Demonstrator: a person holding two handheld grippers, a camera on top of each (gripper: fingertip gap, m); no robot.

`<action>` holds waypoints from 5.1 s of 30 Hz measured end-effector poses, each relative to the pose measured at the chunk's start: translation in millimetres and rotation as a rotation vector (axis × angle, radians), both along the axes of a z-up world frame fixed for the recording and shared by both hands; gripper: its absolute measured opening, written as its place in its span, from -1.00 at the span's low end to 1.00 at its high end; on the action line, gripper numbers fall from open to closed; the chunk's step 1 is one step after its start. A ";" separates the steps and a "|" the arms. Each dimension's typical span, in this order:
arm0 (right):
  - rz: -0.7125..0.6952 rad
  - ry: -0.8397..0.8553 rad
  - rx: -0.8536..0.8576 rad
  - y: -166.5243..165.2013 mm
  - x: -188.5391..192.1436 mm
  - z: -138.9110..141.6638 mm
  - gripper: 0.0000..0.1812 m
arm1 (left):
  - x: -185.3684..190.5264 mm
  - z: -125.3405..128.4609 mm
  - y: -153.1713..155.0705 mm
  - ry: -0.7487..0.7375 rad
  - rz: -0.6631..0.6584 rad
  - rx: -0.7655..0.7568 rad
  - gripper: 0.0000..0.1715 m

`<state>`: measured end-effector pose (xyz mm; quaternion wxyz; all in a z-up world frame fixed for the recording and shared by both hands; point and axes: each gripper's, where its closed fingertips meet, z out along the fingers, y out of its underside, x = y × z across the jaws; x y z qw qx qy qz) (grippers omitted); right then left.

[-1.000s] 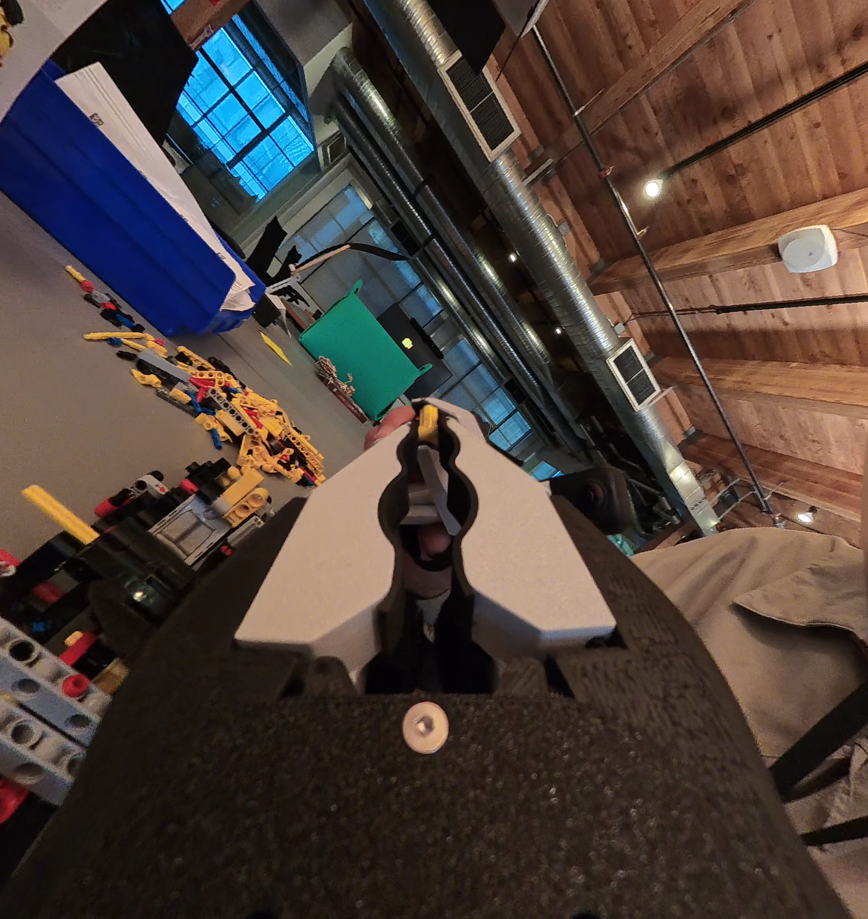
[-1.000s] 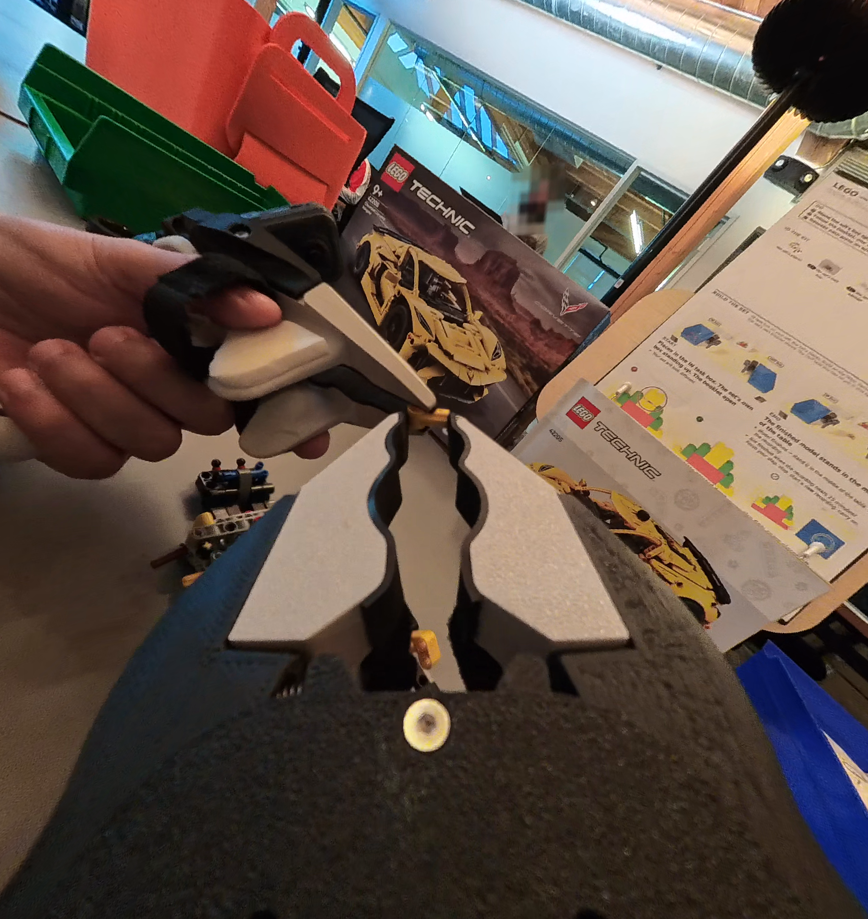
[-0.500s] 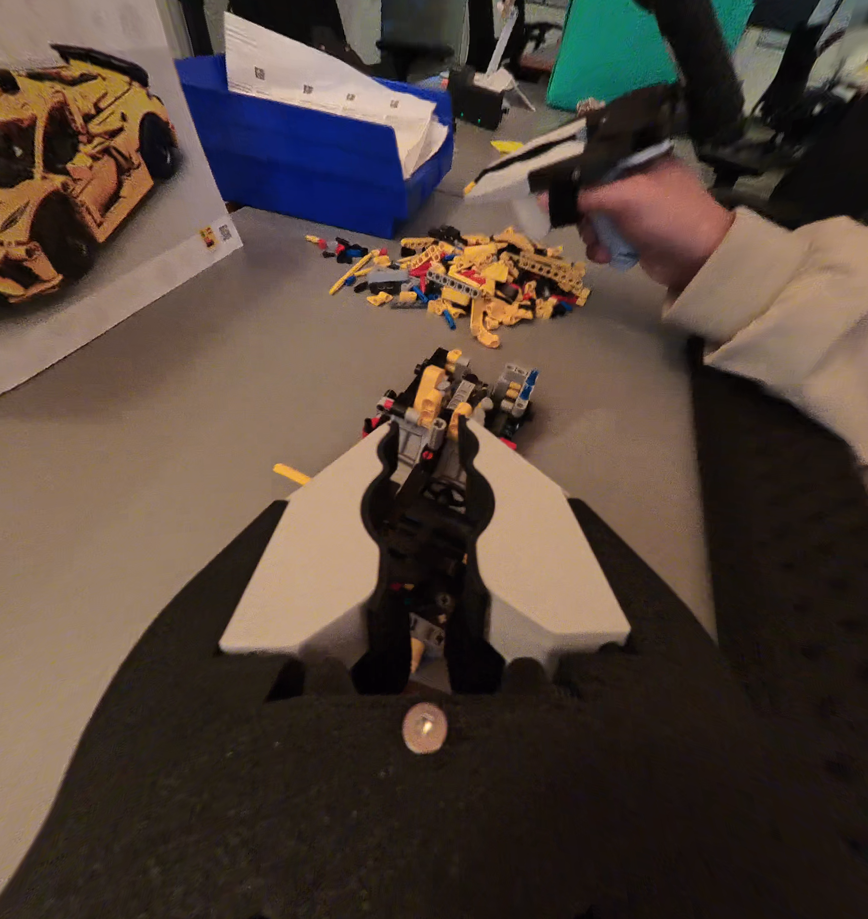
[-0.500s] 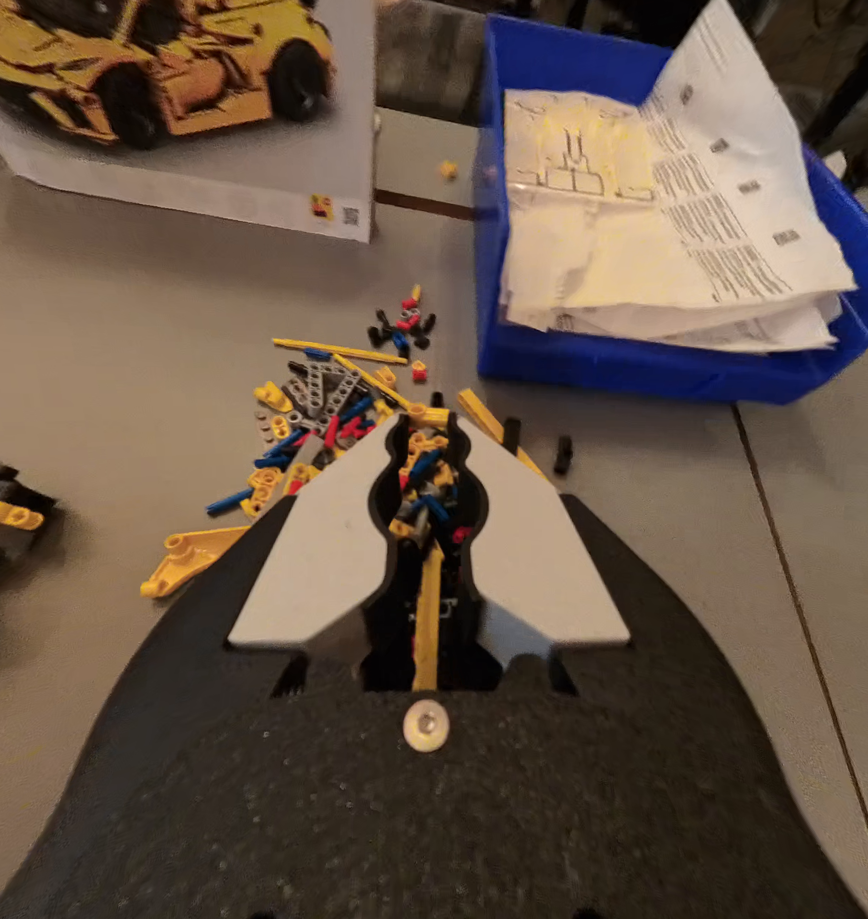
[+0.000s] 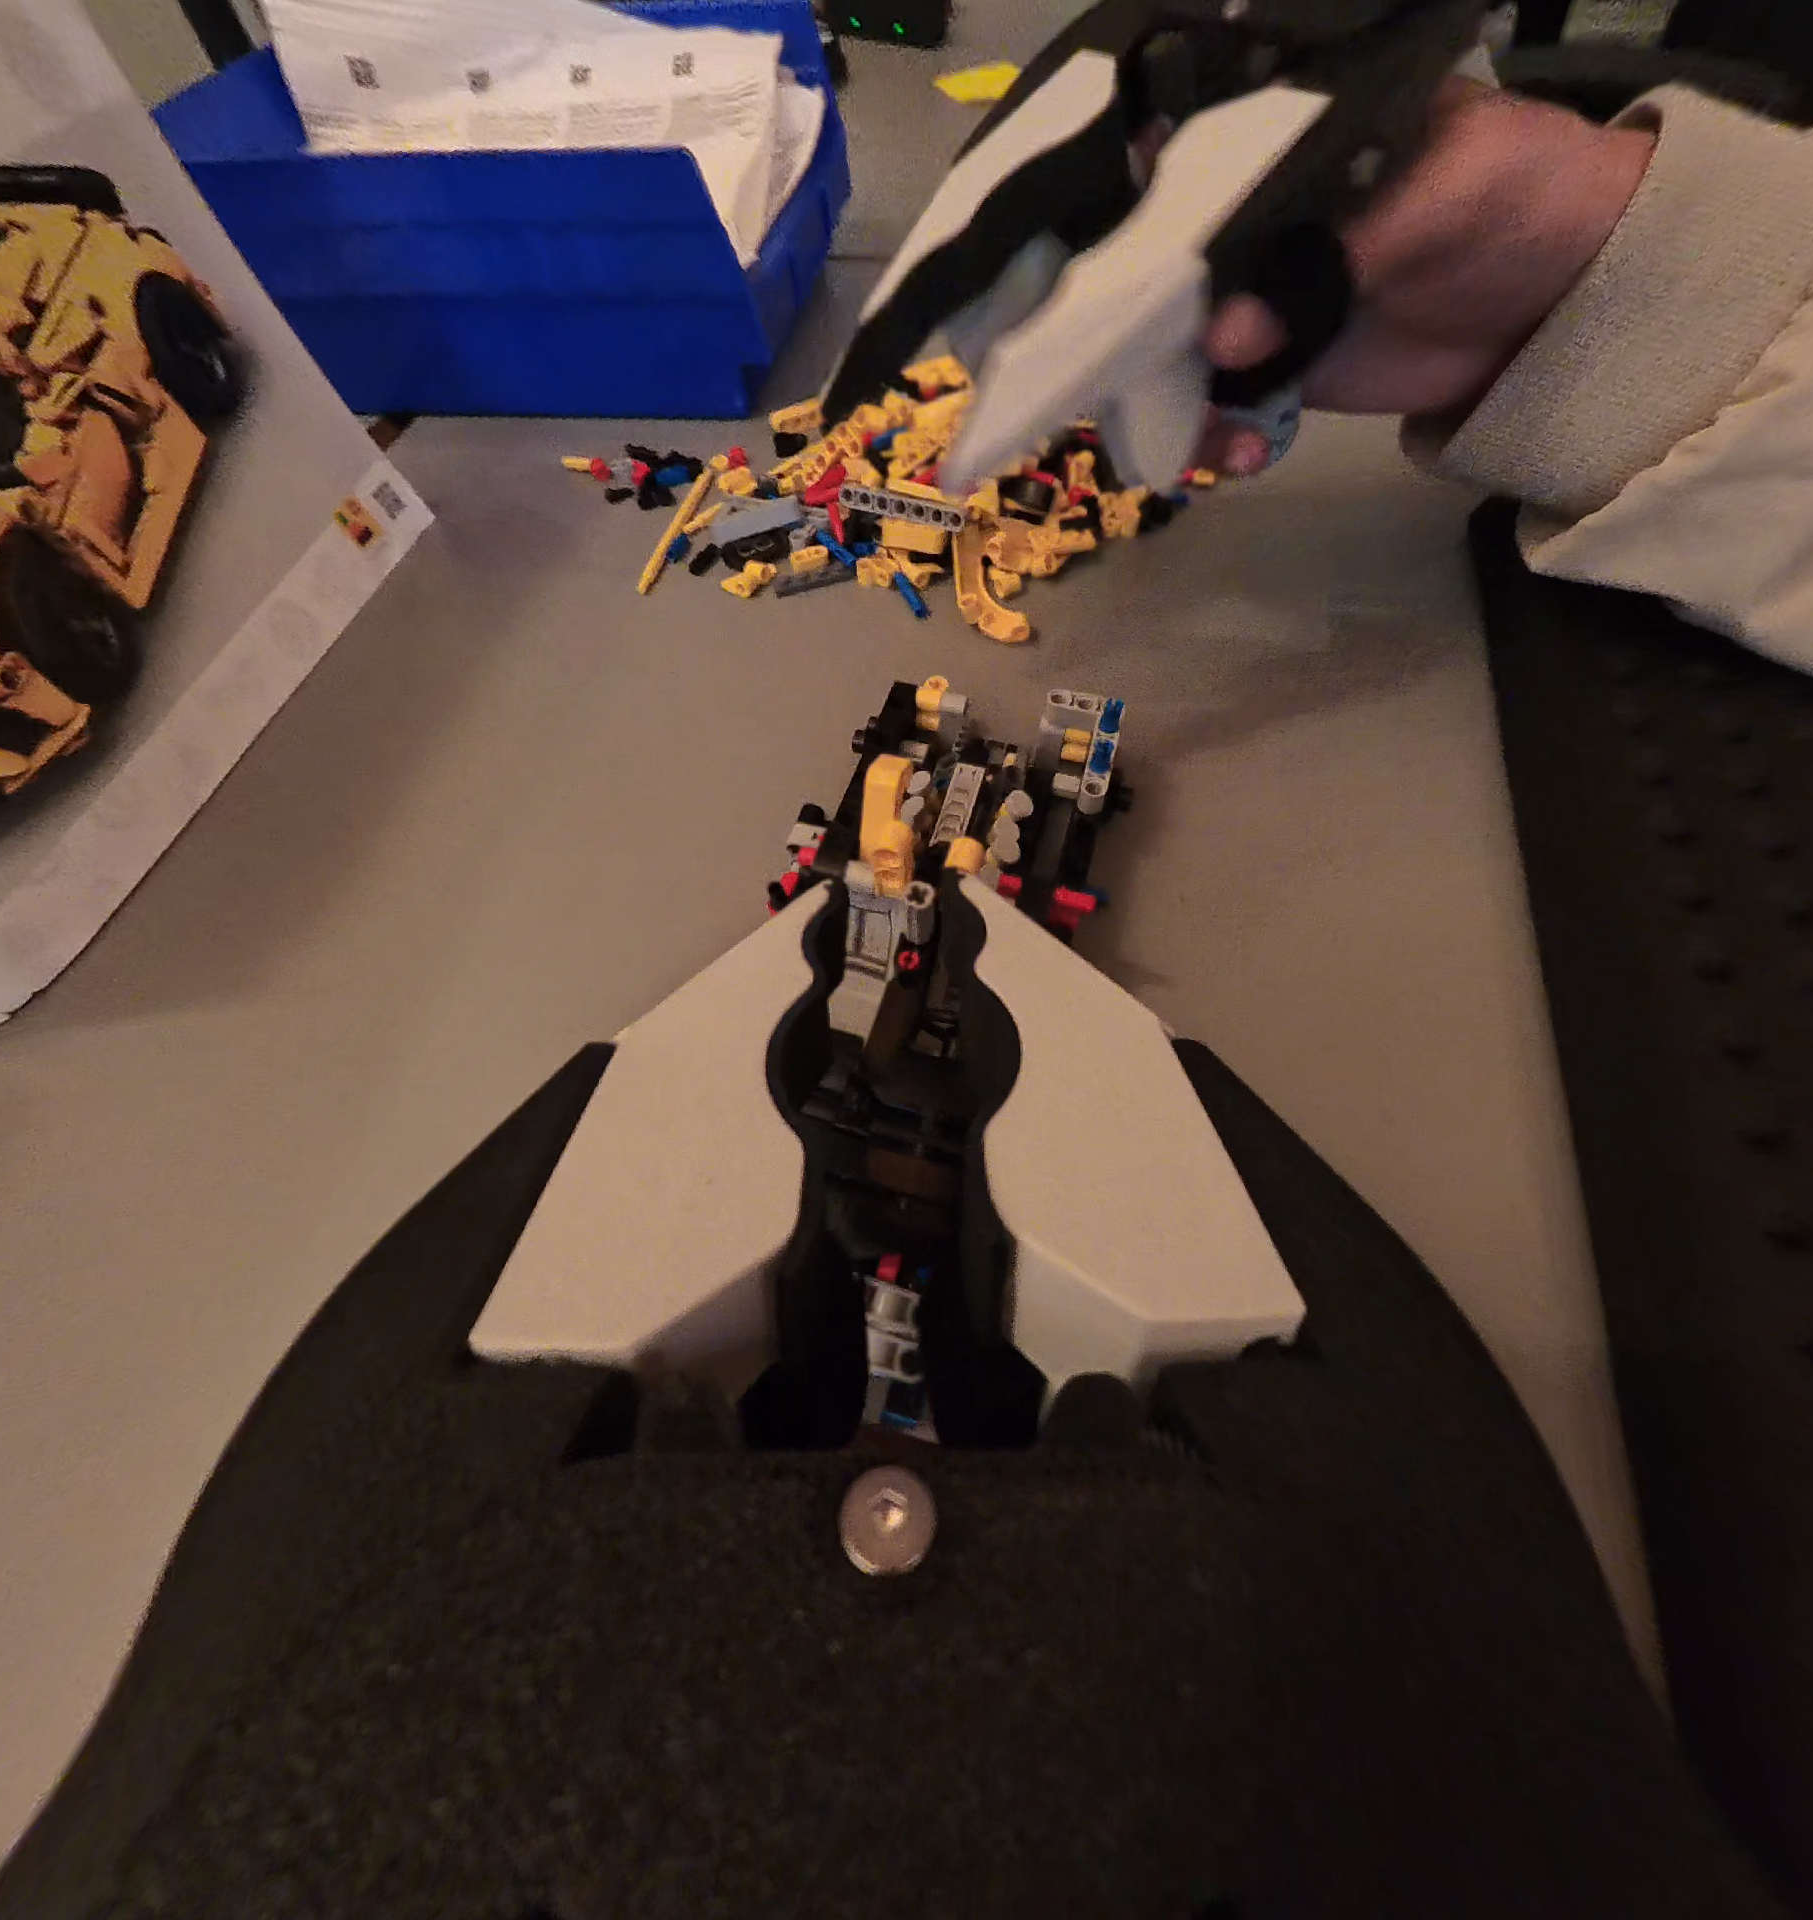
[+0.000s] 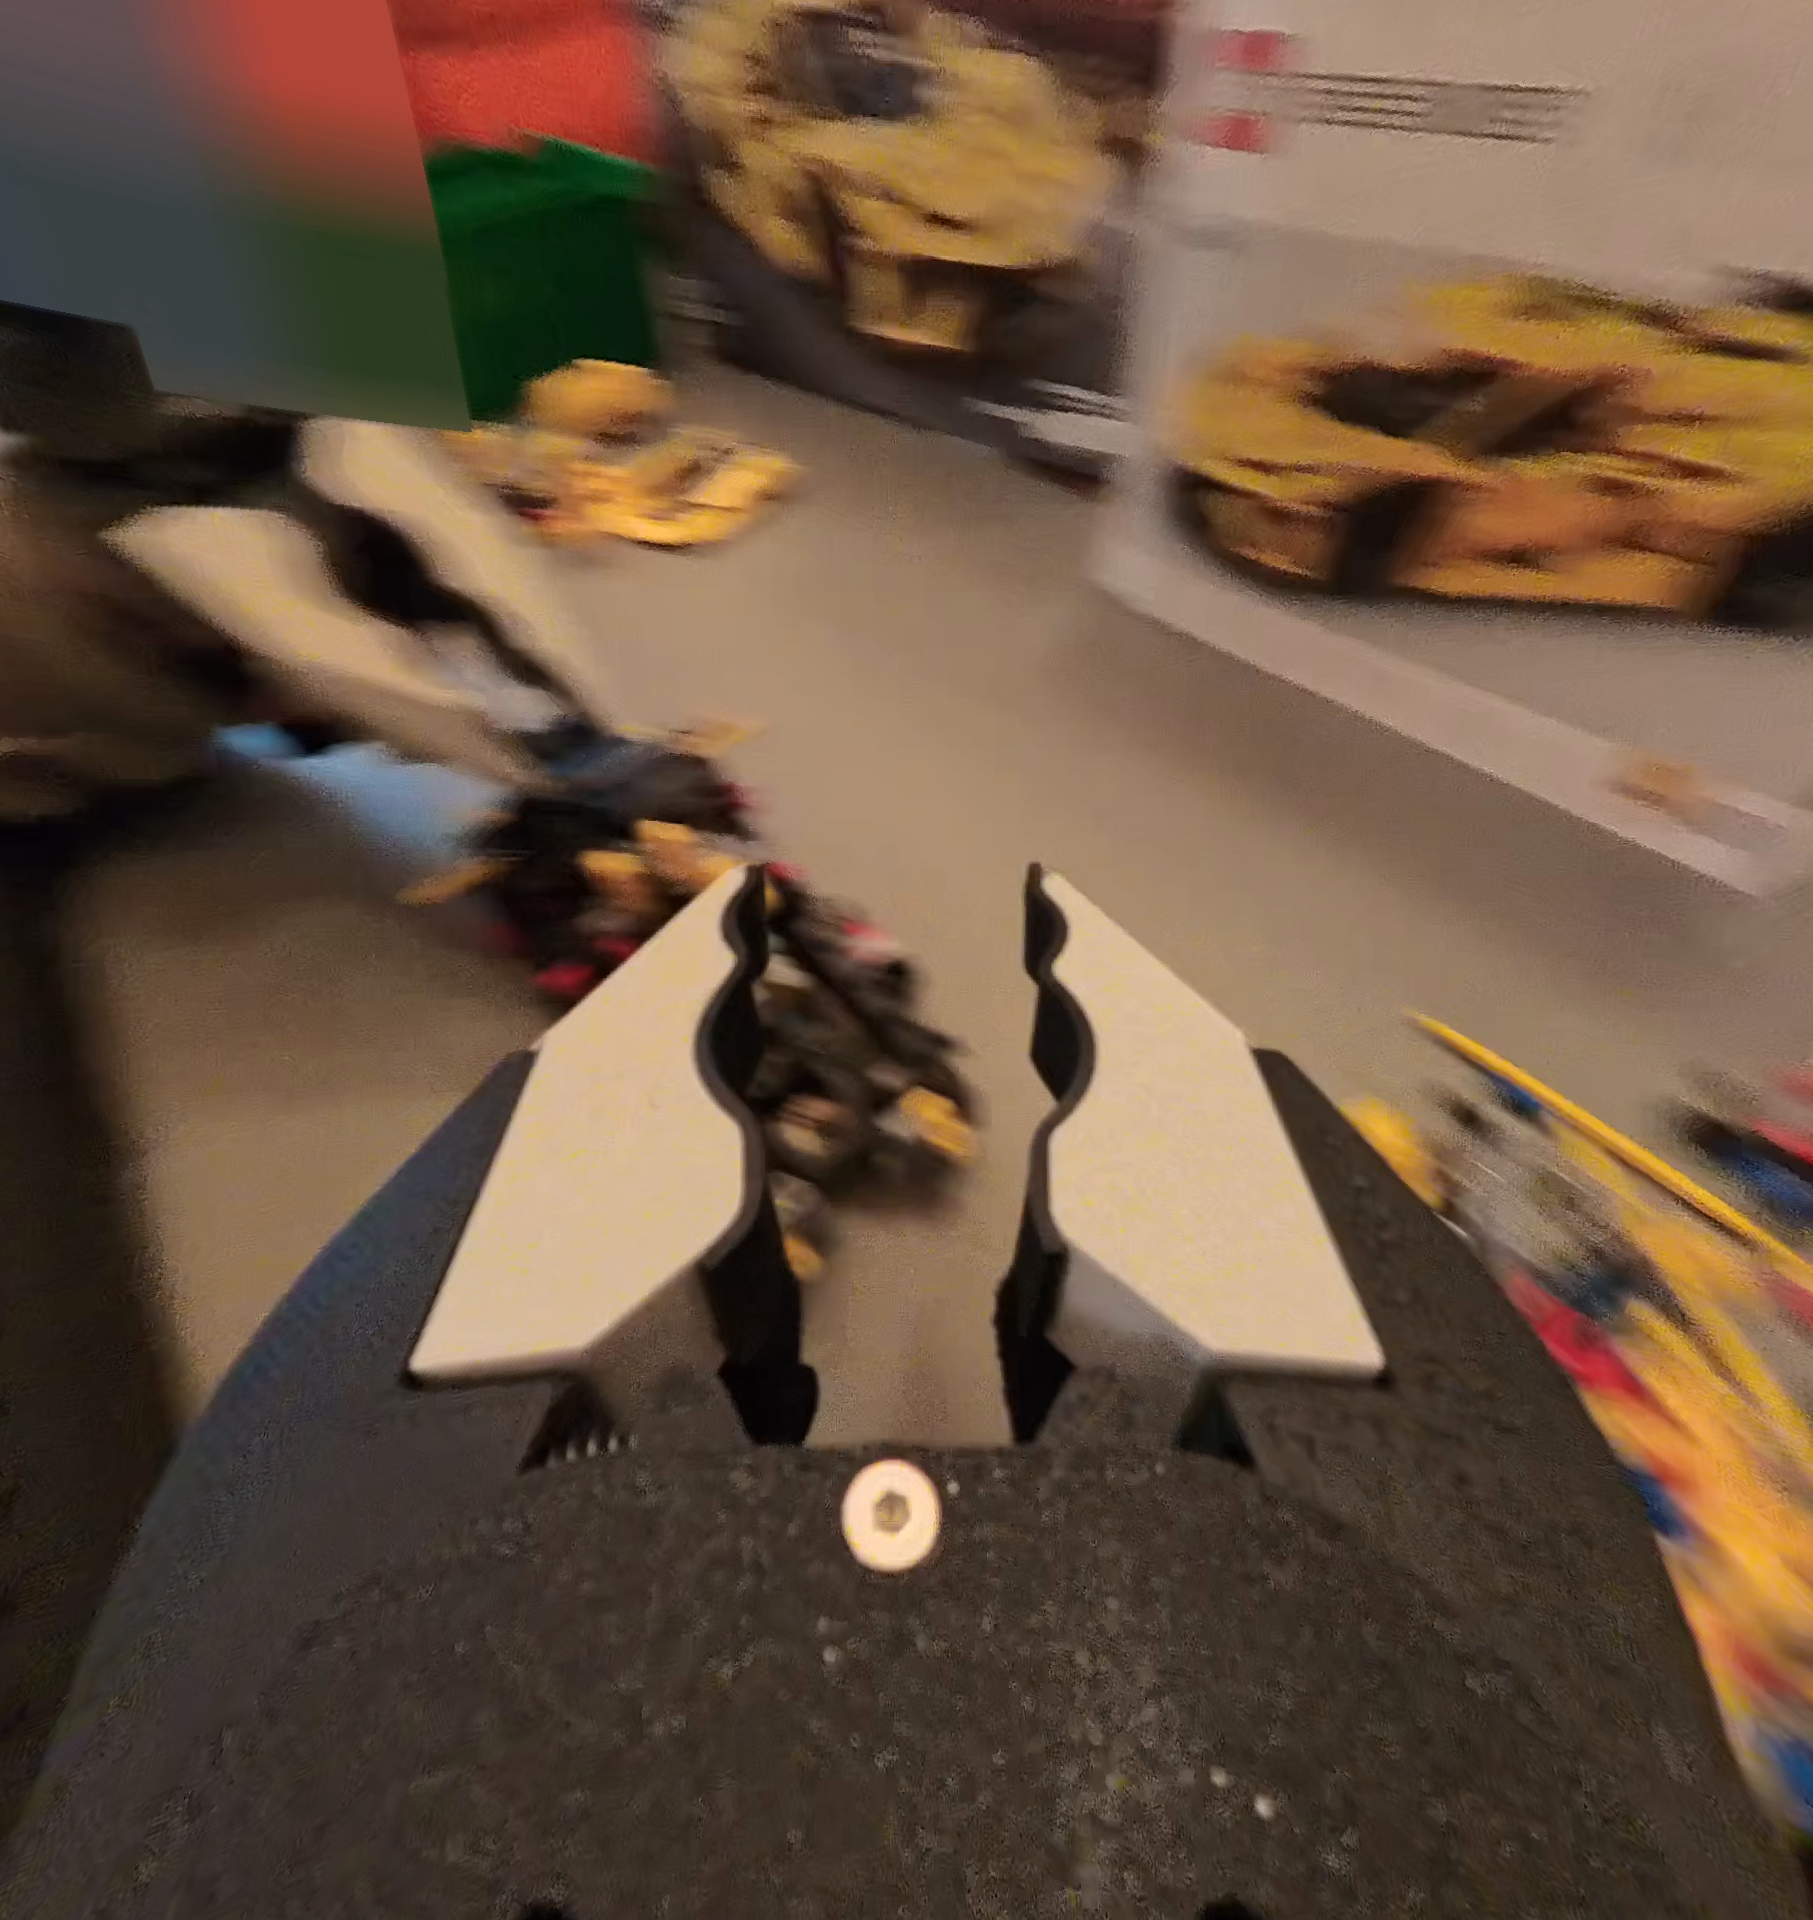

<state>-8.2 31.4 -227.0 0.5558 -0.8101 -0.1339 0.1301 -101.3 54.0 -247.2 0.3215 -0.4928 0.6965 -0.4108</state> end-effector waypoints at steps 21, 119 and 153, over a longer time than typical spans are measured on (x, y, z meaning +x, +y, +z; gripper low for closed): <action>0.217 -0.143 -0.080 23.1 -71.2 -52.5 -0.56 | 12.7 -27.9 -10.5 0.105 -0.274 0.037 -0.92; -0.722 -0.225 -0.252 -29.1 166.6 -55.0 -0.93 | -2.1 -2.2 -7.5 0.024 -0.189 -0.173 -0.78; 0.214 -0.166 -0.005 19.4 -46.0 -39.3 -0.77 | 11.8 -18.9 -12.1 0.023 -0.152 -0.086 -0.63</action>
